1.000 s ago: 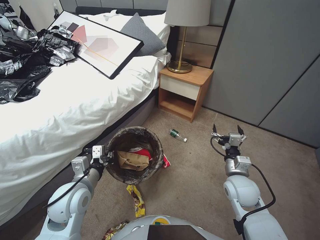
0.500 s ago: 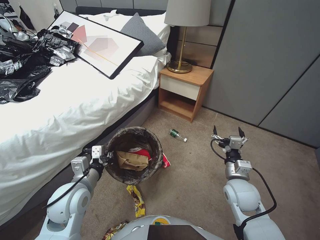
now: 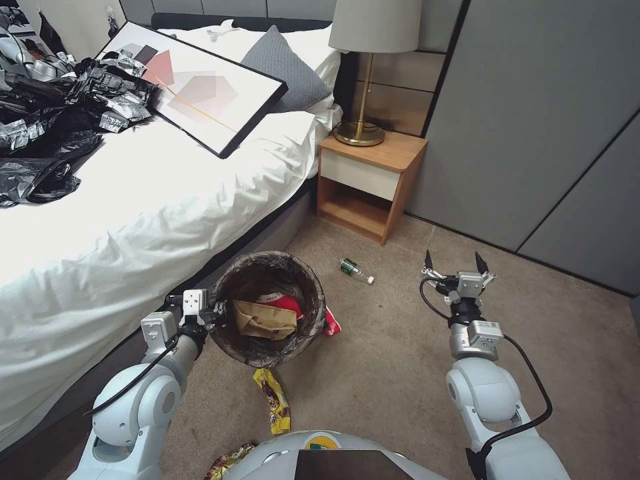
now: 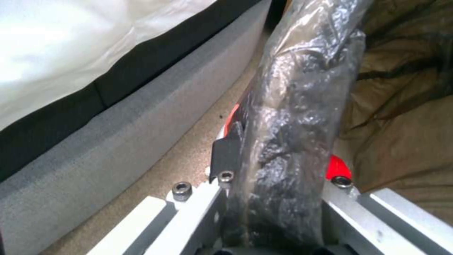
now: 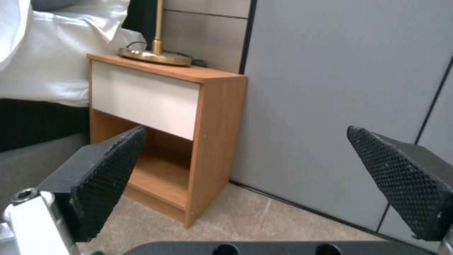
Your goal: Pick up the trash bin, then pick up the garbage from the floor and place it into the trash bin.
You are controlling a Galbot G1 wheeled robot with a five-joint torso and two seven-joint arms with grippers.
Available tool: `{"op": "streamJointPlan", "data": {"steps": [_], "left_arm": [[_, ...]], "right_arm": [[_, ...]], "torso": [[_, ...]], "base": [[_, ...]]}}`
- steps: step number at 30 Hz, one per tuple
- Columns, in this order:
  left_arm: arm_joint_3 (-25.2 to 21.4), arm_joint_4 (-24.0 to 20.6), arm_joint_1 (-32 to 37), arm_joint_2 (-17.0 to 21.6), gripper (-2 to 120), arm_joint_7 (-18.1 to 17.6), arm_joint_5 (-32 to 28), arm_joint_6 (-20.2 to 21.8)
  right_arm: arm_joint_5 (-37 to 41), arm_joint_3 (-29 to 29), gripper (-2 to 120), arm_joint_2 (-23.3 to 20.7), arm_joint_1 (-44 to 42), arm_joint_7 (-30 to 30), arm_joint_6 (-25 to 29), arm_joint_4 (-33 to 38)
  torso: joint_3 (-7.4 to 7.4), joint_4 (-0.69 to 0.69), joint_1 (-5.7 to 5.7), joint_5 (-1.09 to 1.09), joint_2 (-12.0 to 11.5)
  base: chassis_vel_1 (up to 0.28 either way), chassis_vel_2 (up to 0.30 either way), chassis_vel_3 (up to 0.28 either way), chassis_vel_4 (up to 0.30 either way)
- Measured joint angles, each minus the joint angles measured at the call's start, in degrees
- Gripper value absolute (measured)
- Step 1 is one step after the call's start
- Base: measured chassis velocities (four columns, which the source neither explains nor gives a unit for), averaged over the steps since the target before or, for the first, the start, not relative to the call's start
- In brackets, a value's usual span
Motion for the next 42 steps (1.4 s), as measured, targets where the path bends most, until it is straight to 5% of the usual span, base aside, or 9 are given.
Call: {"op": "streamJointPlan", "data": {"steps": [42], "left_arm": [[-0.36, 0.48, -0.16, -0.02, 0, 0.43, 0.11, 0.00]], "right_arm": [[2.95, 0.55, 100, -0.48, 0.32, -1.62, 0.11, -0.68]], "torso": [[0.00, 0.00, 0.00, 0.00, 0.00]], "base": [[-0.017, 0.017, 0.016, -0.016]]}}
